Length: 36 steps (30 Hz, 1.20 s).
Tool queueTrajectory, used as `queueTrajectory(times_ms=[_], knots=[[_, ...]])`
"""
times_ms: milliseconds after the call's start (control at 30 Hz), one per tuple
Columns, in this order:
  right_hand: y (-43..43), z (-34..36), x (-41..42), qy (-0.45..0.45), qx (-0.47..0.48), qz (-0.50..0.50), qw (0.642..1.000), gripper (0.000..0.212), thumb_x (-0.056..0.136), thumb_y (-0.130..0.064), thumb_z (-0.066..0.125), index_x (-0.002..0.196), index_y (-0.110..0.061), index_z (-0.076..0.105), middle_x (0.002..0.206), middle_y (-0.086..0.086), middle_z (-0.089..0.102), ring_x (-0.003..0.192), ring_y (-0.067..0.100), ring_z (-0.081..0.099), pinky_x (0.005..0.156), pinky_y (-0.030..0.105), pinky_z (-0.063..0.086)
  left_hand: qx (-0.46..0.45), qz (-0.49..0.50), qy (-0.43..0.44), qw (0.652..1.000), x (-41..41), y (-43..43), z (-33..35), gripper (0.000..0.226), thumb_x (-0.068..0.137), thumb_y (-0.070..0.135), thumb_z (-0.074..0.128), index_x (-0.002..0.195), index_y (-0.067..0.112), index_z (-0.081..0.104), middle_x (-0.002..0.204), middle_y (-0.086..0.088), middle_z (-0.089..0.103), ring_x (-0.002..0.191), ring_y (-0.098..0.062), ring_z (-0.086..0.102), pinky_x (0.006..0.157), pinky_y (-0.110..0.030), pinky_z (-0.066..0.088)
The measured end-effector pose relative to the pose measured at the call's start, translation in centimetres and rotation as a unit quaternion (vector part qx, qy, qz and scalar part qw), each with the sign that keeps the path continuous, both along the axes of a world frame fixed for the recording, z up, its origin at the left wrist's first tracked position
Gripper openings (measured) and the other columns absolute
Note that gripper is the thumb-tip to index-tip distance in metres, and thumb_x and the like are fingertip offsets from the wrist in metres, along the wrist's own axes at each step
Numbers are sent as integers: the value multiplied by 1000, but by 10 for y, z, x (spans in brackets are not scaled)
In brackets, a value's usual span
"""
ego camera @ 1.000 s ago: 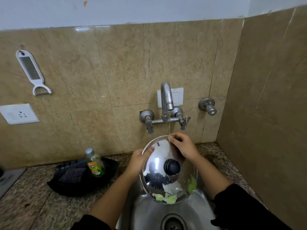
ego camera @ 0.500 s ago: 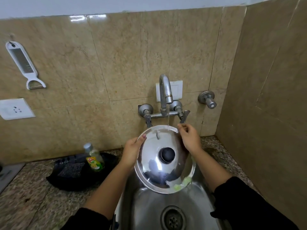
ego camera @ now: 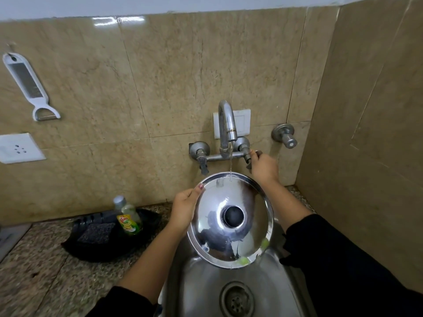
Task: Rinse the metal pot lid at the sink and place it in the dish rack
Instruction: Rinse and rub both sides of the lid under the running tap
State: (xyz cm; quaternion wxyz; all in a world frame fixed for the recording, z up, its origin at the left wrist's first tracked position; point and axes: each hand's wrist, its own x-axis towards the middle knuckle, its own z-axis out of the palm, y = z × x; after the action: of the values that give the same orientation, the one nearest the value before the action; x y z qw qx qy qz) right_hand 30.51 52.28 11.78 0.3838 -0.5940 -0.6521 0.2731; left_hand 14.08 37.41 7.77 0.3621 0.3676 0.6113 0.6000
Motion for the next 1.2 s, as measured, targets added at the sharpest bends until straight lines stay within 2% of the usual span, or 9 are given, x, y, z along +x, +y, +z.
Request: queueTrajectory(times_ms=[200,333,400,533,667,867,967,1033,1200], knots=[[-15,-1,6,60,-38,25,997,31,95,-50,44,97,-20,53,94,1,66,89,24,61,76,33,43,1,6,4,1000,3,-2,2,35,91,35,58,75,5,65,69,-15,57,63,-21,50,55,-25,40],[-56,-45,5,-69,45,78,994,69,93,-54,43,150,-24,20,158,6,25,142,26,30,111,48,34,-1,28,-14,1000,0,-1,-6,42,91,37,59,84,-4,67,72,-16,61,67,-23,53,63,-32,43],[-65,-57,6,-171,127,167,963,65,97,-57,26,153,-32,4,162,-3,-8,149,19,-2,121,48,11,-6,22,-14,1000,-1,1,-6,43,91,37,59,83,-4,67,72,-16,61,66,-24,54,65,-35,43],[-63,-48,22,-304,251,354,848,56,99,-50,18,151,-40,0,159,-16,-12,146,4,-18,120,33,-9,-7,-12,-4,1000,3,-1,-4,36,91,33,60,74,2,67,67,-14,62,63,-24,54,60,-32,45],[-56,-64,32,-256,193,305,897,53,99,-50,17,148,-45,-3,158,-19,-11,146,3,-16,122,43,1,-8,39,-20,999,2,-7,-7,37,91,34,59,68,6,63,64,-11,61,62,-22,54,60,-31,45],[-54,-53,25,-276,255,355,856,50,101,-43,24,149,-46,8,160,-19,-3,148,5,-10,118,30,-8,4,13,18,1000,0,-7,7,35,92,33,57,71,7,67,65,-11,65,62,-23,58,62,-32,48],[-54,-62,19,-4,140,189,972,39,100,-36,41,139,-38,41,149,-5,42,139,15,36,114,36,30,30,68,-27,997,3,-11,3,34,93,34,56,74,6,67,65,-7,65,62,-19,60,62,-30,50],[-56,-55,10,168,55,103,979,17,97,-36,50,112,-37,58,112,-11,65,110,16,59,94,35,47,34,44,-18,998,8,-14,4,32,95,34,53,78,11,68,67,-2,68,63,-14,63,62,-28,52],[-50,-27,0,105,-14,328,939,11,91,-26,62,99,-22,68,91,-10,68,89,9,63,81,25,49,-31,-91,218,971,2,-8,12,39,95,38,52,65,14,58,54,8,54,52,-8,50,54,-26,40]])
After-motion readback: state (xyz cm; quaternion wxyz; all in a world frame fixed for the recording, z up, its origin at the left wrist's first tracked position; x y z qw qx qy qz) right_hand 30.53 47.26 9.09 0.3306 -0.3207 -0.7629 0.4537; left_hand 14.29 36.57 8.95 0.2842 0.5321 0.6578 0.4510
